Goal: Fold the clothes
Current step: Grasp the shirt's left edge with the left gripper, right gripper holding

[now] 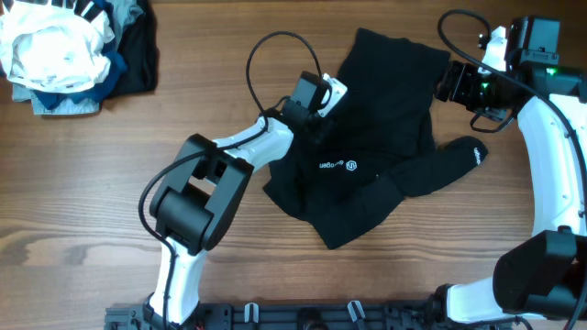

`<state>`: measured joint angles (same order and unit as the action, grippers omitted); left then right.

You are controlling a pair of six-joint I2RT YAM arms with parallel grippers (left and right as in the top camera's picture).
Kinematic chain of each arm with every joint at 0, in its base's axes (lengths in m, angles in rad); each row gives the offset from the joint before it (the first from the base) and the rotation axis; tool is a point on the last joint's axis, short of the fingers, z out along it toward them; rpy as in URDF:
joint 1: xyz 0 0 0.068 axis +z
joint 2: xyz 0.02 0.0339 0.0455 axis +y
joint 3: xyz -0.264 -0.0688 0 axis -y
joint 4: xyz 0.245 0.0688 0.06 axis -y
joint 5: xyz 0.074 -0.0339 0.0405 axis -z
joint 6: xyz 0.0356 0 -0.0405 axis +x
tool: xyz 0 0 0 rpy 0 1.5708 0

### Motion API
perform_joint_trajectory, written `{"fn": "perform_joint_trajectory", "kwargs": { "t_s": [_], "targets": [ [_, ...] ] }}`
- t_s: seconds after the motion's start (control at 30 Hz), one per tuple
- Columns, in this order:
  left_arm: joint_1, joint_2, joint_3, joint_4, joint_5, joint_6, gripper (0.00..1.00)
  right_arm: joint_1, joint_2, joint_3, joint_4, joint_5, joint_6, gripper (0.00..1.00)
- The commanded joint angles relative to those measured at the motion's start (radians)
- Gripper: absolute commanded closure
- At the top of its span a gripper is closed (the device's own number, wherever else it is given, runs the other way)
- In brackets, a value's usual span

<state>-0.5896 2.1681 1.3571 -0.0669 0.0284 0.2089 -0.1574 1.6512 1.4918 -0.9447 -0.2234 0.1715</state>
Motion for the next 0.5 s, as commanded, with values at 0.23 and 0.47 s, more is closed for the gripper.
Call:
{"fn": "perform_joint_trajectory", "kwargs": {
  "t_s": [0.23, 0.47],
  "targets": [
    [-0.043, 0.033, 0.011, -0.020, -0.109, -0.020, 0.96, -0.003, 0.013, -0.012, -0.010, 0.018, 0.011, 0.15],
    [0.076, -0.026, 0.061, -0.268, -0.250, -0.303, 0.96, 0.005, 0.016, -0.013, -0.026, 0.006, 0.012, 0.18]
  ]
}}
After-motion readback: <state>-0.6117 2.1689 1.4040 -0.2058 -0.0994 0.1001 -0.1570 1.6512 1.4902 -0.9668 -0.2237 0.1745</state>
